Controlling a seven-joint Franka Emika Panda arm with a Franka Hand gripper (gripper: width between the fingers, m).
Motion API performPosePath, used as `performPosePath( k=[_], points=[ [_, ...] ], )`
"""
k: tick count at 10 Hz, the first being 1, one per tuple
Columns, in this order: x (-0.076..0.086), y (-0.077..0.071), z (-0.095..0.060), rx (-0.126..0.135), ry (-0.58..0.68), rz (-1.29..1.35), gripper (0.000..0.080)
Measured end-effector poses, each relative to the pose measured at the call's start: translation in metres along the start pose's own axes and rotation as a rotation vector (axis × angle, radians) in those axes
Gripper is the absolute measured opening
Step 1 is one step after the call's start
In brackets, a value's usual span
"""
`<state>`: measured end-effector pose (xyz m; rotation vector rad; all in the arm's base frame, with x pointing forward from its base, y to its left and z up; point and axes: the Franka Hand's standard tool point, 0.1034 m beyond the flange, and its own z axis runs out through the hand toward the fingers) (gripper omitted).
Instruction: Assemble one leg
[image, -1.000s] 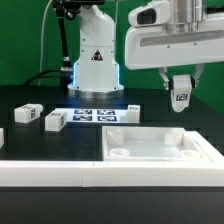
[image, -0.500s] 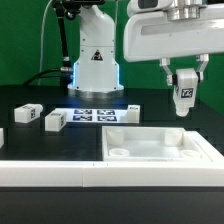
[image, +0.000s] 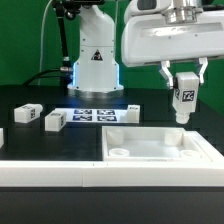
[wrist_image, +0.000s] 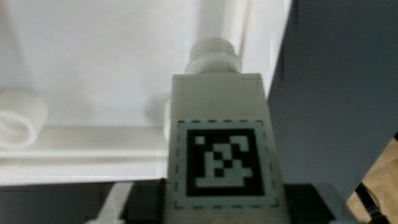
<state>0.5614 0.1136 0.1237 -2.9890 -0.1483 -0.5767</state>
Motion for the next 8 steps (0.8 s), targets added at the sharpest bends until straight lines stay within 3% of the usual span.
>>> performPosePath(
  k=[3, 6, 8],
  points=[
    [0.025, 0.005, 0.015, 0.006, -0.048, -0.106, 0.0292],
    [0.025, 0.006, 0.015, 0.0, -0.013, -0.107, 0.0292],
    [0.03, 0.013, 0.025, -0.021, 0.094, -0.126, 0.0292]
  ],
)
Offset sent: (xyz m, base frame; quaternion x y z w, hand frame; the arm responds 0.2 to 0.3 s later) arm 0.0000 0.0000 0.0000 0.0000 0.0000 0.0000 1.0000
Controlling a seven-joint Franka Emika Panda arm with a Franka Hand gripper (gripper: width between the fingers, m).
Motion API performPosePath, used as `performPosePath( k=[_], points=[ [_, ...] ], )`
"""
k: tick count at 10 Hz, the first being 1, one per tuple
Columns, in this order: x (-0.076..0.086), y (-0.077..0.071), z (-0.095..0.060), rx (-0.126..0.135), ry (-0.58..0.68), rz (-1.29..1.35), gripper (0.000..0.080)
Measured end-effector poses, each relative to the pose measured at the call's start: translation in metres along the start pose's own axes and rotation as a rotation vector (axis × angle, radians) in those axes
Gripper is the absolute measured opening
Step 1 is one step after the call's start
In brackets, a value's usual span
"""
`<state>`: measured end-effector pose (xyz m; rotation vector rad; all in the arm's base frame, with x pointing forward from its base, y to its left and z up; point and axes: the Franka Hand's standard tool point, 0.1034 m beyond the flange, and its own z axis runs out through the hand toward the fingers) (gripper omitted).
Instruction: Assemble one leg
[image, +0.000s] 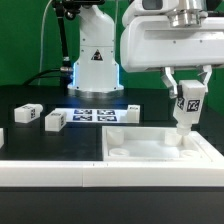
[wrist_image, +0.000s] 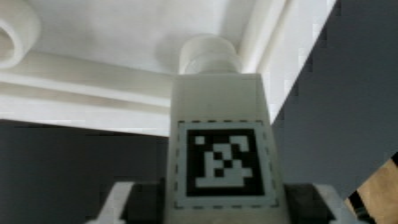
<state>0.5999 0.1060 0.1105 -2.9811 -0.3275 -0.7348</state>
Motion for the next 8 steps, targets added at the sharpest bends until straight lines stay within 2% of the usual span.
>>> performPosePath(
  k=[1, 3, 5, 8],
  points=[
    [-0.001, 0.001, 0.009, 0.001, -0.008, -0.002, 0.0292],
    [0.014, 0.003, 0.016, 0.0, 0.011, -0.002, 0.0292],
    [0.019, 0.004, 0.023, 0.001, 0.013, 0.002, 0.0292],
    [0.015, -0.002, 0.026, -0.005, 0.053, -0.005, 0.0292]
  ],
)
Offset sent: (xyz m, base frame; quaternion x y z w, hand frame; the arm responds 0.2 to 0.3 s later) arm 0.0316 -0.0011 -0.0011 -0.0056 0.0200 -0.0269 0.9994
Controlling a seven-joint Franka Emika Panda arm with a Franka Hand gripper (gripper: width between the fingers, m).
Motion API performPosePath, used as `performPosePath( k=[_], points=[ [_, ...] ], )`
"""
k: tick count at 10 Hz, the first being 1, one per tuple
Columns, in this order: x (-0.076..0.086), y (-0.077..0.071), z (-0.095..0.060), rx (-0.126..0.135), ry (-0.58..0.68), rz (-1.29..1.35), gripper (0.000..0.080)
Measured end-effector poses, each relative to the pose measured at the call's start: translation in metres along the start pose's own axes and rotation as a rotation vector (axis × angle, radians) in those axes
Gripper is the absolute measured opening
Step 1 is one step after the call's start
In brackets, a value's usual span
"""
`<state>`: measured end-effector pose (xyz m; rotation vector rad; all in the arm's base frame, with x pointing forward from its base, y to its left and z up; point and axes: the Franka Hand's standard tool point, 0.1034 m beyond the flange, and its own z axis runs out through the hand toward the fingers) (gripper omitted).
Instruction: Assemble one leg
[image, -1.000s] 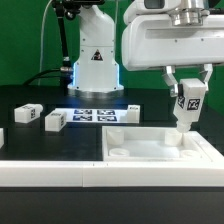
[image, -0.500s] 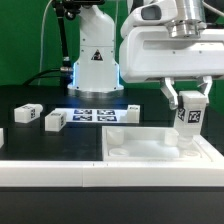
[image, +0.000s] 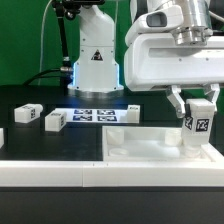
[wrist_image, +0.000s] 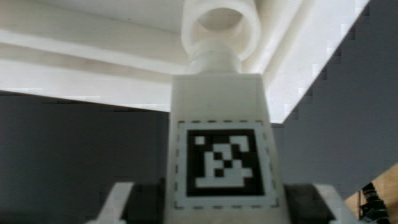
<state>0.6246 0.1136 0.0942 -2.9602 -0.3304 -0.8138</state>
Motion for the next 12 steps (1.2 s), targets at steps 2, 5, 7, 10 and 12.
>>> performPosePath(
  k=[2, 5, 7, 10, 12],
  points=[
    [-0.003, -0.001, -0.002, -0.006, 0.022, -0.007, 0.0292],
    [-0.005, 0.0, -0.007, -0.007, 0.022, -0.009, 0.0292],
    [-0.01, -0.001, -0.007, -0.006, 0.016, -0.009, 0.0292],
    [-0.016, -0.007, -0.001, -0.002, 0.022, -0.015, 0.0292],
    [-0.021, -0.009, 0.003, 0.0, 0.015, -0.017, 0.0292]
  ],
)
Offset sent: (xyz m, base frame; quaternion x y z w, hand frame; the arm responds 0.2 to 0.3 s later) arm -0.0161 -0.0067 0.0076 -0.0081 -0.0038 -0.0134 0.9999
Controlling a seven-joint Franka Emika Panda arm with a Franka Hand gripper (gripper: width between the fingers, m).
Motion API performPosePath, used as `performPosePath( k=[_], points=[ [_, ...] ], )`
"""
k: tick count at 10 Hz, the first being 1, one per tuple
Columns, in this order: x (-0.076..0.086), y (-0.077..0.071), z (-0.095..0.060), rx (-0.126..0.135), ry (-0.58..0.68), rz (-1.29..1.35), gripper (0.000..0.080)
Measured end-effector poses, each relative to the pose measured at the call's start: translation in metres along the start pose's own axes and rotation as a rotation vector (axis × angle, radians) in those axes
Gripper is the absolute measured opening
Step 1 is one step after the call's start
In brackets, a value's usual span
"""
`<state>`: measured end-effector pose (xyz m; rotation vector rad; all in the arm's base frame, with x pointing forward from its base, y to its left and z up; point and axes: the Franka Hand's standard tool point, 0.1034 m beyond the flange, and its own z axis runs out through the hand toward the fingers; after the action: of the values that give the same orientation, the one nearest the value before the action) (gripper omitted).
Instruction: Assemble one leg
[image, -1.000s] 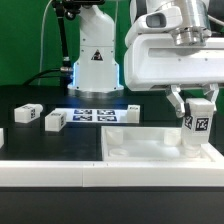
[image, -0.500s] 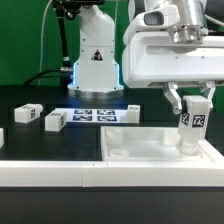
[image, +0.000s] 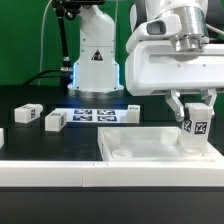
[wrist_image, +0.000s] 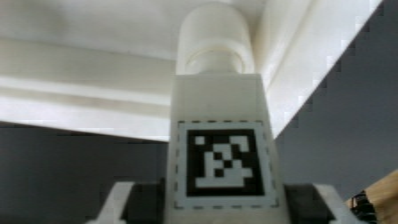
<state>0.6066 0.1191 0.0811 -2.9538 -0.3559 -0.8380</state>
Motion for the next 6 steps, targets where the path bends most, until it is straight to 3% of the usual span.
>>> performPosePath(
  k=[2, 5, 6],
  points=[
    [-0.0011, 0.0027, 0.0019, -0.013, 0.047, 0.0, 0.0292],
    [-0.0004, 0.0031, 0.0026, -0.013, 0.045, 0.001, 0.0292],
    [-0.0014, 0.0029, 0.0032, -0.012, 0.04, 0.001, 0.0389]
  ],
)
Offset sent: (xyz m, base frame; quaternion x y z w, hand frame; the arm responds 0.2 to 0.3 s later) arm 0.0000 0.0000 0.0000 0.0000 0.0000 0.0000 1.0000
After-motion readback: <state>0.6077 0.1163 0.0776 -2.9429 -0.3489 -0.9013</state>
